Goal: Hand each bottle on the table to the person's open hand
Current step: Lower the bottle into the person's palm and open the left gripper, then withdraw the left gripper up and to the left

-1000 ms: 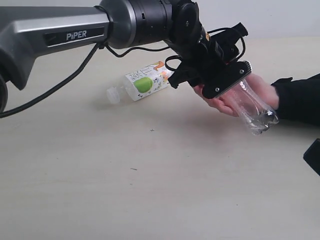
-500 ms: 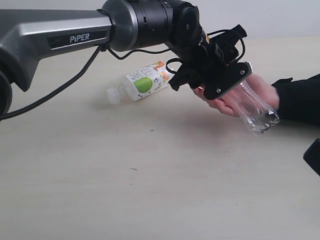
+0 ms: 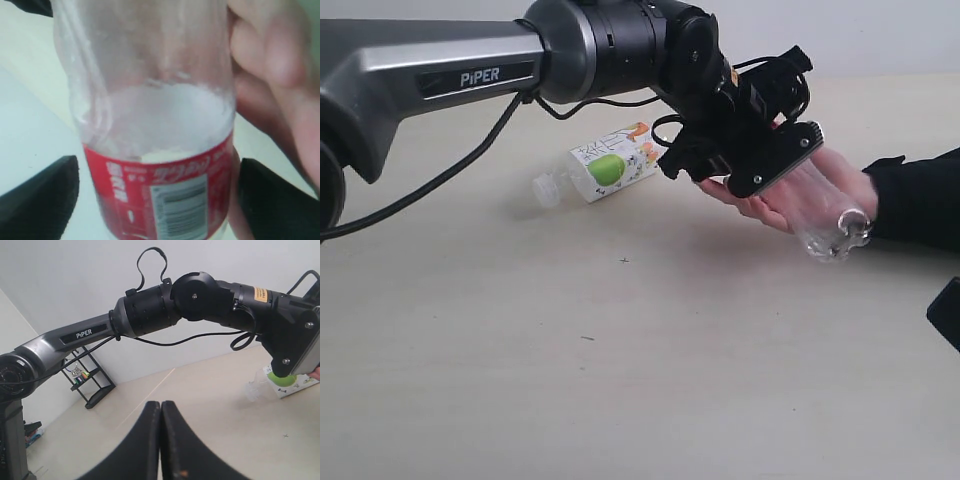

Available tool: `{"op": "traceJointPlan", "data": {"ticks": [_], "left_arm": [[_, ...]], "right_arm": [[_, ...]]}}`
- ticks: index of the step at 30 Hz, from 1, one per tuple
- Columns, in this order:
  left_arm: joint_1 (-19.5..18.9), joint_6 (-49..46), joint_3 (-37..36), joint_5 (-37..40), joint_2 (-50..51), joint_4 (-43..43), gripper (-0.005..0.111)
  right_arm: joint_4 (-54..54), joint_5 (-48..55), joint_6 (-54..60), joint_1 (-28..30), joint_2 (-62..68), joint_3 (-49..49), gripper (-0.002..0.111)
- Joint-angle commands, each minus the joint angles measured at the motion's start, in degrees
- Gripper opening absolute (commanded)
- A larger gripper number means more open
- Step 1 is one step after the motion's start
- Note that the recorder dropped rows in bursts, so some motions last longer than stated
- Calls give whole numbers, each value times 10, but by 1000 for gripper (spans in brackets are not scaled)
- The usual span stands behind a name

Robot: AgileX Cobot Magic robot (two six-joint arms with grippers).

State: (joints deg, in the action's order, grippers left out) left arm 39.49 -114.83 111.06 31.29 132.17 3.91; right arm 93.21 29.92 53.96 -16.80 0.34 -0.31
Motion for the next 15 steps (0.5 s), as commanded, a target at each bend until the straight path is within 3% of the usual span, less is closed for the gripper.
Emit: {"op": "traceJointPlan", "data": {"ticks": [1,15], "left_arm": [[-4,7,2,-2,-5,-3,82],[-4,51,2,14,-47,-3,82]], "right_arm": [[3,2,0,1,-3,3,0],[3,2,0,1,-3,3,0]]}}
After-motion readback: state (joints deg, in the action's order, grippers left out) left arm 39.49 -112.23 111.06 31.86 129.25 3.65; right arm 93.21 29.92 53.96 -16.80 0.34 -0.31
